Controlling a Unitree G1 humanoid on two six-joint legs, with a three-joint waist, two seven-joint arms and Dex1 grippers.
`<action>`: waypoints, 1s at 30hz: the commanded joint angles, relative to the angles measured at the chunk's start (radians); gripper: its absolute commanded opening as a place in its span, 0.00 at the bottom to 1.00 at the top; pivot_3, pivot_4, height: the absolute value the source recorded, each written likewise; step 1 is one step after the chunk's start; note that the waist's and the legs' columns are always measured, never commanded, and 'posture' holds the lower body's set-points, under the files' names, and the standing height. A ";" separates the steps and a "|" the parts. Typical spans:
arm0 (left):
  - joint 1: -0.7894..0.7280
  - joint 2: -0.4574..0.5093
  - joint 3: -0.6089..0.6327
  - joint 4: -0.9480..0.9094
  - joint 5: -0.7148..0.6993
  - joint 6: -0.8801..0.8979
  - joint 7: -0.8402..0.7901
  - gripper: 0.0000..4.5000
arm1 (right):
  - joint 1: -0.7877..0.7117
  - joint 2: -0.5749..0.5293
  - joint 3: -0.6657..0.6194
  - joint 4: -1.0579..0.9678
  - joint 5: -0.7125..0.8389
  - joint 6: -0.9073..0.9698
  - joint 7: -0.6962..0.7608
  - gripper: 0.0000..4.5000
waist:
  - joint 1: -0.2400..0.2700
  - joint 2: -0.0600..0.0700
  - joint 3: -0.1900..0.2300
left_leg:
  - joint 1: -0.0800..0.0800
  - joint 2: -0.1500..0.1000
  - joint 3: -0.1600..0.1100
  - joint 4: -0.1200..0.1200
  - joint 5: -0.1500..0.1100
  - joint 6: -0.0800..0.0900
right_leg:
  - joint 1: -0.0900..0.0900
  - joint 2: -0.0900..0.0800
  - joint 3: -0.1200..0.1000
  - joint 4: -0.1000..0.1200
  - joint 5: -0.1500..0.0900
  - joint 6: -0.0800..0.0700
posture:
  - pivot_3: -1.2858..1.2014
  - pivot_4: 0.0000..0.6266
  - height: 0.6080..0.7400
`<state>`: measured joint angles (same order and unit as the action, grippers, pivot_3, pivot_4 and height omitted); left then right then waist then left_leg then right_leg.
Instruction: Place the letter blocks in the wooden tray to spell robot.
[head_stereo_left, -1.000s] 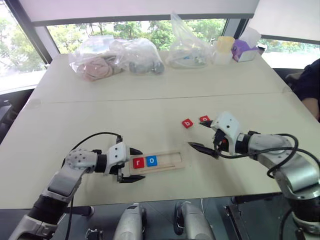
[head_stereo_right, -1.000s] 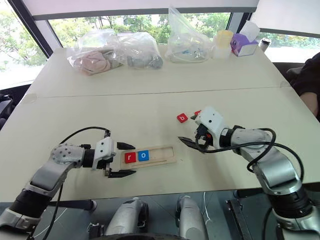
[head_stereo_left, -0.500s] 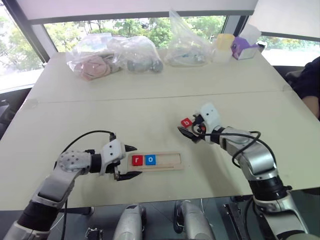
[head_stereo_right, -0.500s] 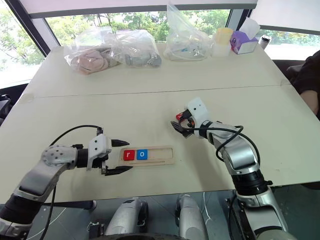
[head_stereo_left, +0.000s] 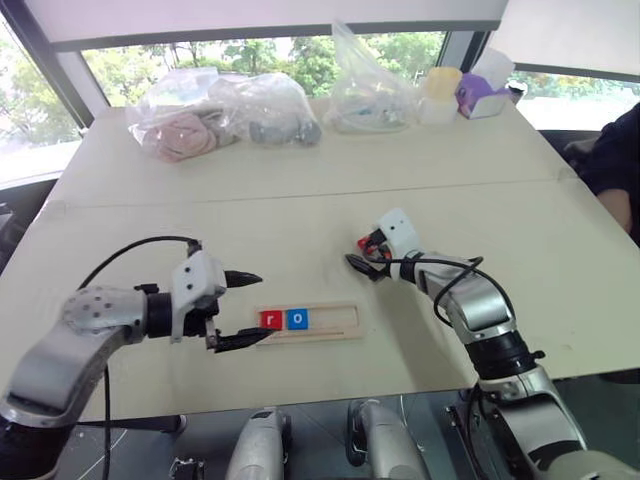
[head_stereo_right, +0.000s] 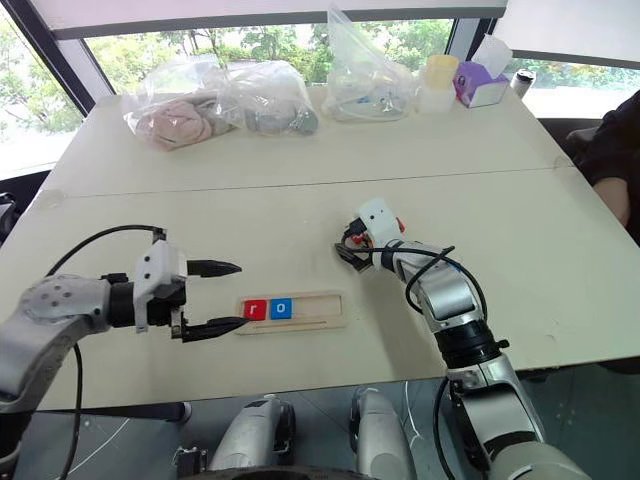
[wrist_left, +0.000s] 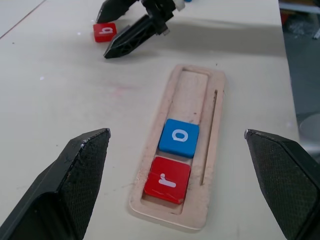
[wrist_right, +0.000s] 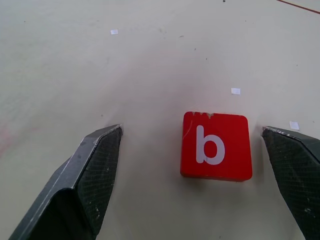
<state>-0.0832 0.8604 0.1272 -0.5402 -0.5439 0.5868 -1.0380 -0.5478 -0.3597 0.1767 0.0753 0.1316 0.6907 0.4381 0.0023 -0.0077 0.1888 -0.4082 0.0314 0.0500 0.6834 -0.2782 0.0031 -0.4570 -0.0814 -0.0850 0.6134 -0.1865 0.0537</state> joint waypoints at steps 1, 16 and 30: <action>-0.001 0.017 0.045 -0.047 -0.055 0.037 0.015 1.00 | -0.010 0.007 -0.004 0.013 -0.018 0.012 -0.005 0.88 | -0.001 0.000 0.000 | 0.000 0.000 0.000 0.000 0.000 0.000 | 0.000 0.000 0.000 0.000 0.000 0.000 | 0.52 0.24 1.00; 0.101 0.051 0.083 -0.056 -0.094 0.006 -0.038 1.00 | 0.238 -0.093 -0.214 -0.551 0.082 0.398 -0.049 0.27 | 0.013 0.000 0.000 | -0.002 0.000 0.000 -0.001 0.000 0.000 | -0.002 -0.001 0.001 -0.001 0.000 -0.001 | 0.52 0.24 1.00; 0.173 0.023 0.027 0.050 -0.017 -0.179 -0.112 1.00 | 0.444 0.025 -0.259 -0.884 0.110 0.648 -0.200 0.27 | 0.002 0.001 0.000 | -0.001 0.003 0.000 -0.001 -0.001 -0.002 | -0.004 -0.001 0.001 -0.002 0.000 -0.003 | 0.52 0.24 1.00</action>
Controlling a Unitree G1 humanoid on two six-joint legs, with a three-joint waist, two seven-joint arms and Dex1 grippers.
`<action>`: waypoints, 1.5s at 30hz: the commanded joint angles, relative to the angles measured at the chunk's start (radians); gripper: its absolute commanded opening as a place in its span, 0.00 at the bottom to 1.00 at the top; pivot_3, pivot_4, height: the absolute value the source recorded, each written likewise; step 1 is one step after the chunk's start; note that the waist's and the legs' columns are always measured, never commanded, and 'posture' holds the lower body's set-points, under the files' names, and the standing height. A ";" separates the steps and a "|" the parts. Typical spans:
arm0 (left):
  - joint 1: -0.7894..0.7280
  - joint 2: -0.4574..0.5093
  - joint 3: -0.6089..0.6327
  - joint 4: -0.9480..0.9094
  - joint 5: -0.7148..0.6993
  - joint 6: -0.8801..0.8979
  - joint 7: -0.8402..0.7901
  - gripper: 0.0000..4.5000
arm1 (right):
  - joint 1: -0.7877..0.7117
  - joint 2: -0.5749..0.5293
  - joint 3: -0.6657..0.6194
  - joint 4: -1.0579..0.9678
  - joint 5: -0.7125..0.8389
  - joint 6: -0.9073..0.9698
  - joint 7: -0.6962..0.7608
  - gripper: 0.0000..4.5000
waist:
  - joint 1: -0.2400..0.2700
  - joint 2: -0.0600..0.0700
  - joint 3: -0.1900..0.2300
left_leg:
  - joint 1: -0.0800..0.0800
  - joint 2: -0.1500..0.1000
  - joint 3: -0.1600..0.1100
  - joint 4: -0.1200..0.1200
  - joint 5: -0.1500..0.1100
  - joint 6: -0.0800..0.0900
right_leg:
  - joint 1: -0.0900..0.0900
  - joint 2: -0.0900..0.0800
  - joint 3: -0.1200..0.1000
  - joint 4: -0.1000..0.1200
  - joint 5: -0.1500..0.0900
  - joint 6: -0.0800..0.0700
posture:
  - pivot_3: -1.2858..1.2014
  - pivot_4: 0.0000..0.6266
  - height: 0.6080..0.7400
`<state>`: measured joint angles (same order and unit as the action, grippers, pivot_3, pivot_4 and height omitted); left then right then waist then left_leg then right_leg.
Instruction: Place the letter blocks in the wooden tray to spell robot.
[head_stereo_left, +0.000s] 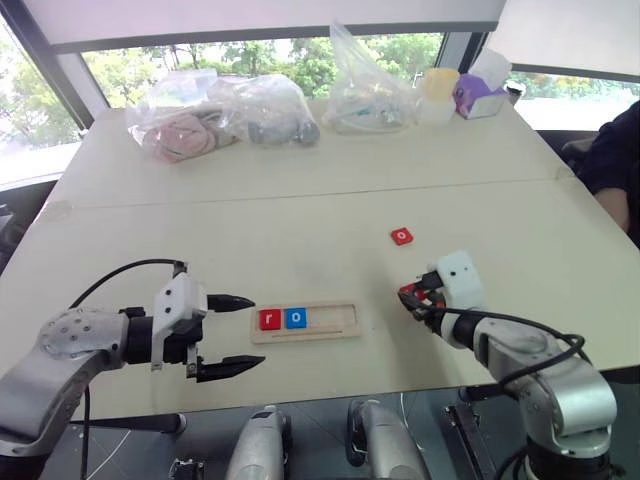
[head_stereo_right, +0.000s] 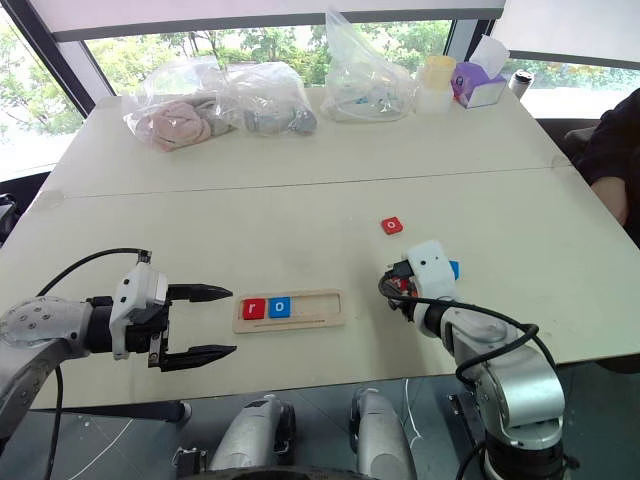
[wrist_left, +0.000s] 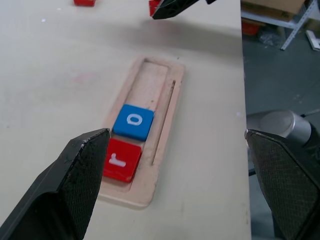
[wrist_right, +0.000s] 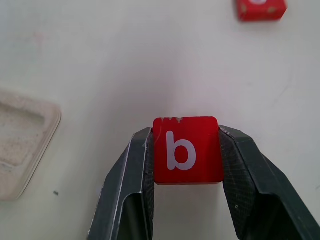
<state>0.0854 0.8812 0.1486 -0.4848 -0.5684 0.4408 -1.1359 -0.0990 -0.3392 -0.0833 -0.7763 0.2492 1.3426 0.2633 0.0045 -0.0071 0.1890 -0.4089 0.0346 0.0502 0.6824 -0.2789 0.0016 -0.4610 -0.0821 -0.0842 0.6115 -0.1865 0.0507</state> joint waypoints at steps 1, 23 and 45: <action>0.006 0.004 0.007 -0.004 0.007 -0.036 -0.015 1.00 | -0.002 0.002 0.004 -0.028 -0.013 -0.005 -0.034 0.27 | 0.000 0.000 0.000 | -0.001 0.000 0.000 0.000 0.000 0.000 | 0.000 0.000 0.000 0.000 0.000 0.000 | 0.52 0.24 1.00; -0.097 0.010 -0.027 -0.047 -0.026 0.051 0.054 1.00 | -0.174 -0.699 0.090 0.428 0.069 -0.876 0.917 0.99 | 0.006 0.000 0.005 | -0.001 -0.003 0.001 0.000 -0.001 -0.001 | 0.001 0.001 0.000 -0.003 0.000 0.001 | 0.52 0.24 1.00; -0.153 0.016 -0.011 -0.101 -0.044 0.124 0.127 1.00 | -0.453 -0.501 0.329 1.047 -0.137 -1.342 1.165 0.80 | 0.008 -0.003 0.007 | 0.001 -0.003 0.005 0.002 0.000 -0.001 | 0.002 0.002 0.000 0.001 0.001 0.001 | 0.52 0.24 1.00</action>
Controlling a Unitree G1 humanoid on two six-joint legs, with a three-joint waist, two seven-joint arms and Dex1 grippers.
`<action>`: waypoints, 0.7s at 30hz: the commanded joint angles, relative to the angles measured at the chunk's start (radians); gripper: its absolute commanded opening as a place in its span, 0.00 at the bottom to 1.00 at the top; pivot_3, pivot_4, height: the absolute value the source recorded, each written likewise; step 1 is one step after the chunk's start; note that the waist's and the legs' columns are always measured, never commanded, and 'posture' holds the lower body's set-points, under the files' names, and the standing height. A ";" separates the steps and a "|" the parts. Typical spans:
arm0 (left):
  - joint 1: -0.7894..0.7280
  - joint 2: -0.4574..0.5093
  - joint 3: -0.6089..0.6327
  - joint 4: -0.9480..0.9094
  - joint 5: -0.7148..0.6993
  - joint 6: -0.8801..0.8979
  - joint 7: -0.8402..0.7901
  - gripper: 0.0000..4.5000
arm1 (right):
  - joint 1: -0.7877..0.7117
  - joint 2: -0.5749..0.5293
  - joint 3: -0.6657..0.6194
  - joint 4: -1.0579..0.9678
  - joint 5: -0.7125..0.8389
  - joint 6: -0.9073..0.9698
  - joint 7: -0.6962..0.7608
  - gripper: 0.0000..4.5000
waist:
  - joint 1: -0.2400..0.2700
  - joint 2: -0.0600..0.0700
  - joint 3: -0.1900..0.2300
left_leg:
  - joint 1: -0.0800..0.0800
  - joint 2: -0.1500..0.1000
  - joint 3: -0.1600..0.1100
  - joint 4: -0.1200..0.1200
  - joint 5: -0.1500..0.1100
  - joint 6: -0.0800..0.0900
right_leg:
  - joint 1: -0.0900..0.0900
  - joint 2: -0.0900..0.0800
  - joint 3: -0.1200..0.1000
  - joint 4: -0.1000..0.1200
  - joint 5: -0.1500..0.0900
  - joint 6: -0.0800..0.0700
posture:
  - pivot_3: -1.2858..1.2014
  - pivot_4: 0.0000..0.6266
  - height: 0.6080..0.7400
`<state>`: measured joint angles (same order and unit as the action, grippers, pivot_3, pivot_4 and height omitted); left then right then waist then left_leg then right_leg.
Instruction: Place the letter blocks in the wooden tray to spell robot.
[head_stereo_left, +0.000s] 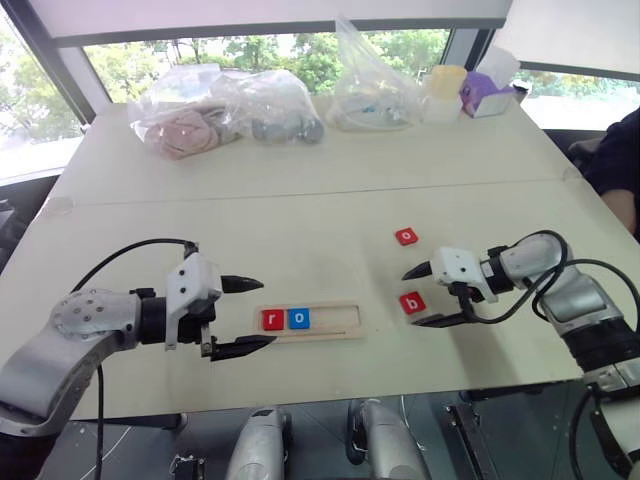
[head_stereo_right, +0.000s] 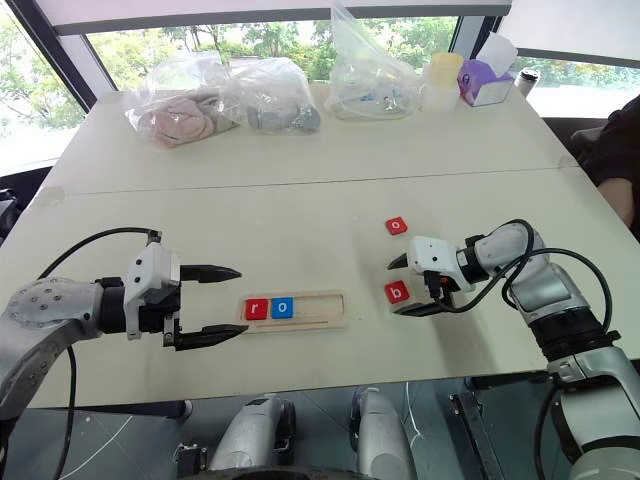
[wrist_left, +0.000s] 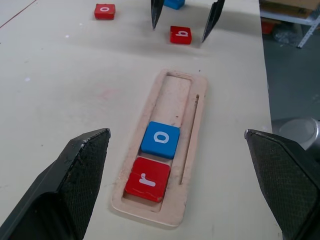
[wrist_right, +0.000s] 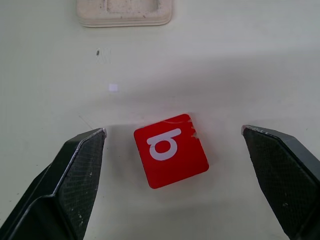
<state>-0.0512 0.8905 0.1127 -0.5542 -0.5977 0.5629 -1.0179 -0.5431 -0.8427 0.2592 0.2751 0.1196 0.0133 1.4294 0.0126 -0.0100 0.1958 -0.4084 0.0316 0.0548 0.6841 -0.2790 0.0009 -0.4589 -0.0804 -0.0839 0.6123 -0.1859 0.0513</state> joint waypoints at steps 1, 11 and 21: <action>-0.017 0.008 0.025 -0.032 -0.016 0.002 0.010 1.00 | -0.008 0.004 -0.013 -0.003 -0.010 -0.015 -0.001 0.71 | 0.000 0.000 0.000 | 0.000 0.000 0.000 0.000 0.000 0.000 | 0.000 0.000 0.000 0.000 0.000 0.000 | 0.52 0.24 1.00; -0.031 0.015 0.024 -0.012 -0.012 -0.004 0.011 1.00 | -0.039 0.016 -0.067 -0.206 0.109 0.266 -0.019 0.25 | -0.001 0.000 0.000 | 0.000 0.000 0.000 0.000 0.000 -0.001 | 0.000 0.000 0.000 0.001 0.001 0.000 | 0.52 0.24 1.00; -0.030 0.023 0.030 -0.003 -0.015 -0.005 0.002 1.00 | -0.058 0.146 0.061 -0.484 0.126 0.539 -0.158 0.25 | 0.001 0.000 0.000 | 0.000 0.000 -0.001 0.000 0.000 -0.001 | 0.000 0.000 0.000 0.001 0.002 -0.003 | 0.52 0.24 1.00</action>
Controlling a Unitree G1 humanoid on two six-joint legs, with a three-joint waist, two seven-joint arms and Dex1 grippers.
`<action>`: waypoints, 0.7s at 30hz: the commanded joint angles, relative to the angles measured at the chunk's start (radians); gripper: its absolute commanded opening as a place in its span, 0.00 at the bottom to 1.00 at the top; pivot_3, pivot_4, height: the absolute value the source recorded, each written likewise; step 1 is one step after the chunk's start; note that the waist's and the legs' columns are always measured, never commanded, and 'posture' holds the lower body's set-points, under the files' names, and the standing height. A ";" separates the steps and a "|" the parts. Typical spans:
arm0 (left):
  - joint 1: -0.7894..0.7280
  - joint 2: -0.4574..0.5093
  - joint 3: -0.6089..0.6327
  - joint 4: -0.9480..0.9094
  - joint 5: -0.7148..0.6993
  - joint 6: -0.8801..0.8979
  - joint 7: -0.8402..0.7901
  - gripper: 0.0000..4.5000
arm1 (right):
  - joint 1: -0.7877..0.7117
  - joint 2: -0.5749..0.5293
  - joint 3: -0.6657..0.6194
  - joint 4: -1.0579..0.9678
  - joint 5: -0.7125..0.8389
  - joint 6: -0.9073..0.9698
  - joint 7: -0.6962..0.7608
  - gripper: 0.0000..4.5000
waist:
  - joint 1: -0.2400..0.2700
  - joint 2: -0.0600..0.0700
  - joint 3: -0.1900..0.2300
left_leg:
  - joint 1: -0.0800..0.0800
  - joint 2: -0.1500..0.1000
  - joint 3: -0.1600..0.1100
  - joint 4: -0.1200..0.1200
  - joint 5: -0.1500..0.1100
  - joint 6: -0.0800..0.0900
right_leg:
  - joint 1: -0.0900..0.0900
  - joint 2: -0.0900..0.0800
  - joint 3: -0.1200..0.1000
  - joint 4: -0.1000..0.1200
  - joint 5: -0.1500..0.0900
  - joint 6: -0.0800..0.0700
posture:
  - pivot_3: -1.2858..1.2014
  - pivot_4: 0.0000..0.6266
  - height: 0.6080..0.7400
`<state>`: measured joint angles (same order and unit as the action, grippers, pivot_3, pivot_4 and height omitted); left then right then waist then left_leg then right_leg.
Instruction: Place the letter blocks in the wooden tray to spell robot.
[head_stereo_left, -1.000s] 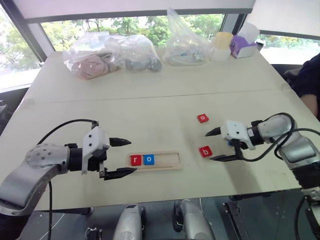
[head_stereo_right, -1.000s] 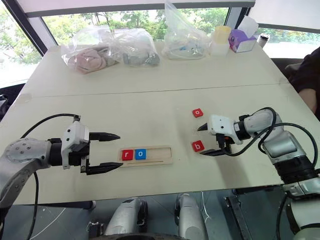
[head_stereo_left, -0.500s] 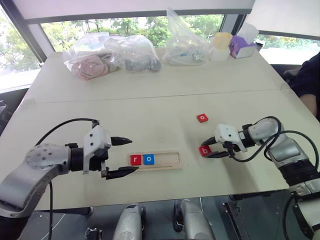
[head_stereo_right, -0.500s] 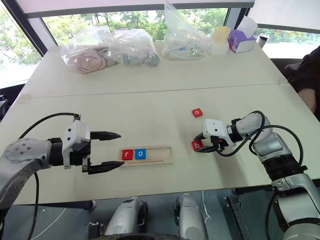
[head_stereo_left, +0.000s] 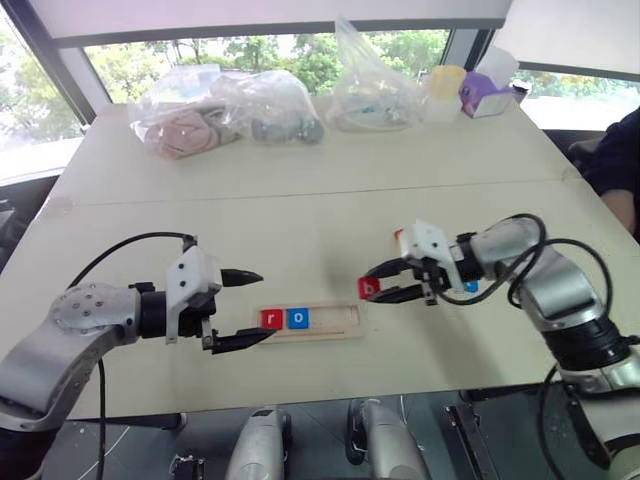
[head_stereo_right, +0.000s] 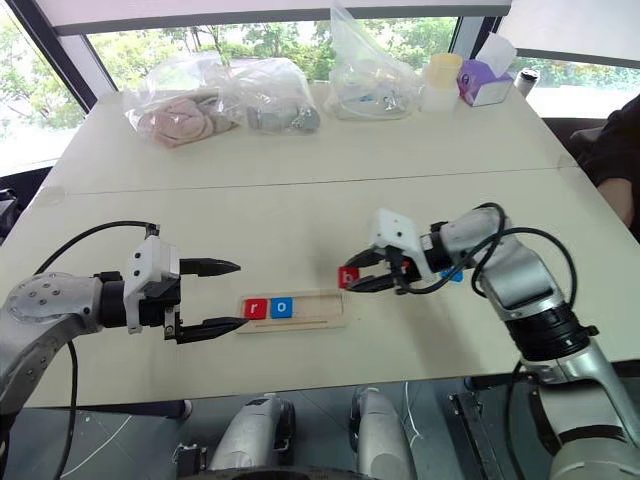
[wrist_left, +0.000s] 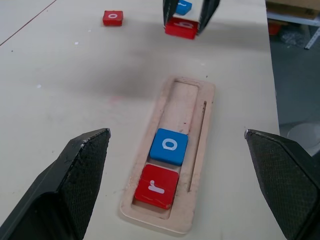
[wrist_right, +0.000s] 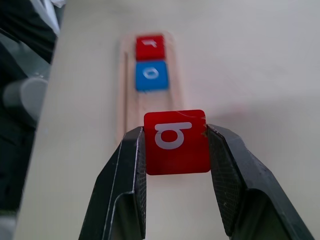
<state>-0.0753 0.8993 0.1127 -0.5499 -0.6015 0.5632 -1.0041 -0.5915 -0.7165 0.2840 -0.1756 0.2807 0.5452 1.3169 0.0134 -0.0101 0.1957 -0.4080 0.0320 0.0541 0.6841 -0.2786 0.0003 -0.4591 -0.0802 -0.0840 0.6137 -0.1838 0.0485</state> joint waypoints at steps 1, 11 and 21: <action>-0.003 0.018 0.034 -0.008 -0.011 -0.009 -0.016 1.00 | -0.017 0.040 0.070 -0.025 -0.062 0.005 -0.067 0.25 | 0.000 0.000 0.000 | 0.000 0.000 0.000 0.000 0.000 0.000 | 0.000 0.000 0.000 0.000 0.000 0.000 | 0.52 0.24 1.00; 0.044 0.040 0.067 -0.020 0.002 -0.029 -0.039 1.00 | -0.029 0.149 0.184 0.031 -0.157 -0.004 -0.150 0.25 | -0.001 0.000 0.000 | 0.000 0.000 0.001 0.000 0.000 0.000 | 0.000 0.000 0.000 0.000 0.001 -0.001 | 0.52 0.24 1.00; 0.057 0.032 0.061 -0.032 0.002 -0.033 -0.021 1.00 | -0.029 0.165 0.198 0.065 -0.182 -0.016 -0.159 0.25 | -0.002 0.000 0.000 | 0.000 0.000 0.000 0.000 0.000 -0.001 | 0.000 0.000 0.000 0.000 0.001 -0.001 | 0.52 0.24 1.00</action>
<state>-0.0084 0.9328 0.1522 -0.5542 -0.5988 0.5504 -1.0289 -0.6047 -0.5605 0.4820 -0.1057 0.1015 0.5402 1.1572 0.0112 -0.0103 0.1955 -0.4079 0.0319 0.0544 0.6844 -0.2782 -0.0004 -0.4591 -0.0798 -0.0840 0.6143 -0.1831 0.0473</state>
